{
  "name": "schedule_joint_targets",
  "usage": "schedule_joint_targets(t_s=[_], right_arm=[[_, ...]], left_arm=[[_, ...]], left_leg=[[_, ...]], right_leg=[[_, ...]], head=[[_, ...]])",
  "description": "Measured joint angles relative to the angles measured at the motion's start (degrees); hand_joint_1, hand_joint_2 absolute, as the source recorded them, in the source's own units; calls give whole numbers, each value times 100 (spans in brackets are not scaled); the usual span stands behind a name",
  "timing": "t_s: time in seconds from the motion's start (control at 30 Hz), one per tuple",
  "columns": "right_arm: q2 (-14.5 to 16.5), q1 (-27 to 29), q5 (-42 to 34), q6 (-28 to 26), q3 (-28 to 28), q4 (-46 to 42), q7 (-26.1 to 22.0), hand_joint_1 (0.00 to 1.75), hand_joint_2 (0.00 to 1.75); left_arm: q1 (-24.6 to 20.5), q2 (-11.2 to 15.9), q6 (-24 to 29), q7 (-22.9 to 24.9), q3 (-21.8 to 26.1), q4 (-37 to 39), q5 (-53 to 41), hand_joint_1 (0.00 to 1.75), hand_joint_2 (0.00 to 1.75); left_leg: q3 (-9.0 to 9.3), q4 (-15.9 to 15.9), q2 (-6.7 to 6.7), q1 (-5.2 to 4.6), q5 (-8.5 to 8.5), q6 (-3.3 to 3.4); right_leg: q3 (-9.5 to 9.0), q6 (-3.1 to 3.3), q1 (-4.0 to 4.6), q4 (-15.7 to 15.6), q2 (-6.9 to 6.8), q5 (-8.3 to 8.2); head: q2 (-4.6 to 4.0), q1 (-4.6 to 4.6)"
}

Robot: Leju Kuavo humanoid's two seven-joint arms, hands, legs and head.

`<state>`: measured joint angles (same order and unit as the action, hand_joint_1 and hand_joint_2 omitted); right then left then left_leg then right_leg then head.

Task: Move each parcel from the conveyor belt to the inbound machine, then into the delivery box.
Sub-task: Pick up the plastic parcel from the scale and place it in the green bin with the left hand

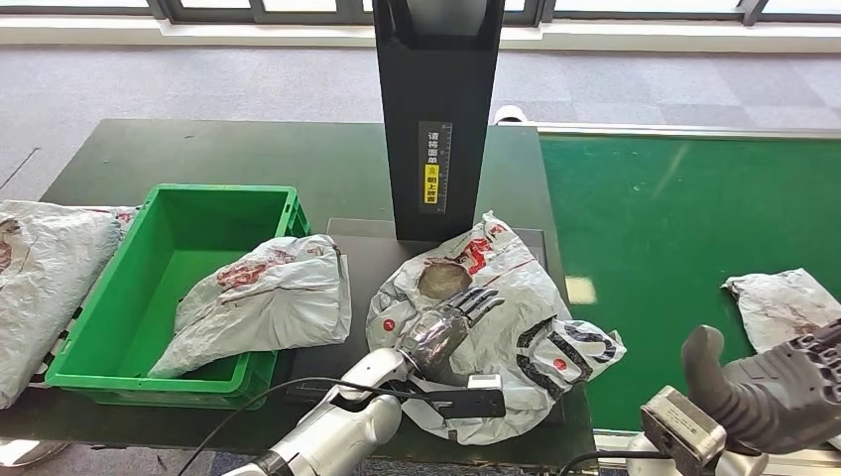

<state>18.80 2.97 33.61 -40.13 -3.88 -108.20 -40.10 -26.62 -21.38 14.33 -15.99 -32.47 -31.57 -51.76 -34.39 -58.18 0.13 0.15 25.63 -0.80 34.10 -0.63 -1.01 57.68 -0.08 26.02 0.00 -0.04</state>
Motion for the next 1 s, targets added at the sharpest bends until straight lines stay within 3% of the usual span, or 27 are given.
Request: schedule_joint_targets(t_s=[0.07, 0.1, 0.33, 0.83, 0.9, 1.0], right_arm=[[0, -8, -11, 0, -21, 0, -1, 0, 175], [0, -18, -23, 0, -43, 0, -1, 0, 175], [0, -114, -57, 0, -210, 1, 1, 0, 175], [2, -112, -53, 0, -231, 1, -1, 0, 175], [2, -106, -45, 0, -231, -1, -1, 0, 175], [2, -46, -36, 0, -231, -42, -1, 0, 175]], left_arm=[[-37, -1, -132, 186, -51, 67, -125, 159, 175], [-56, -2, -243, 326, -93, 113, -215, 175, 175], [-141, -3, -682, 920, -379, 460, -579, 175, 175], [-251, -19, -390, 1148, -567, 684, -824, 175, 175], [-238, -19, -42, 1121, -569, 680, -940, 175, 175], [-196, -15, 1171, 1066, -569, 523, -1318, 175, 175]], left_leg=[[0, 0, 0, 0, 0, 0], [0, 0, 0, 0, 0, 0], [2, 0, -6, 0, 0, 0], [19, 1, -8, 1, 1, 1], [19, 1, -8, 0, 1, 1], [14, 0, -9, 0, 0, 1]], right_leg=[[-1, 0, 0, 0, -1, 0], [-1, 0, 0, 0, -1, 0], [-8, 0, 0, 0, -8, 0], [-24, 0, 1, 0, -7, 1], [-22, 0, 1, 0, -7, 1], [-18, 0, 0, 0, -9, 1]], head=[[0, 0], [0, 0], [0, 0], [0, 0], [0, 0], [0, 0]])
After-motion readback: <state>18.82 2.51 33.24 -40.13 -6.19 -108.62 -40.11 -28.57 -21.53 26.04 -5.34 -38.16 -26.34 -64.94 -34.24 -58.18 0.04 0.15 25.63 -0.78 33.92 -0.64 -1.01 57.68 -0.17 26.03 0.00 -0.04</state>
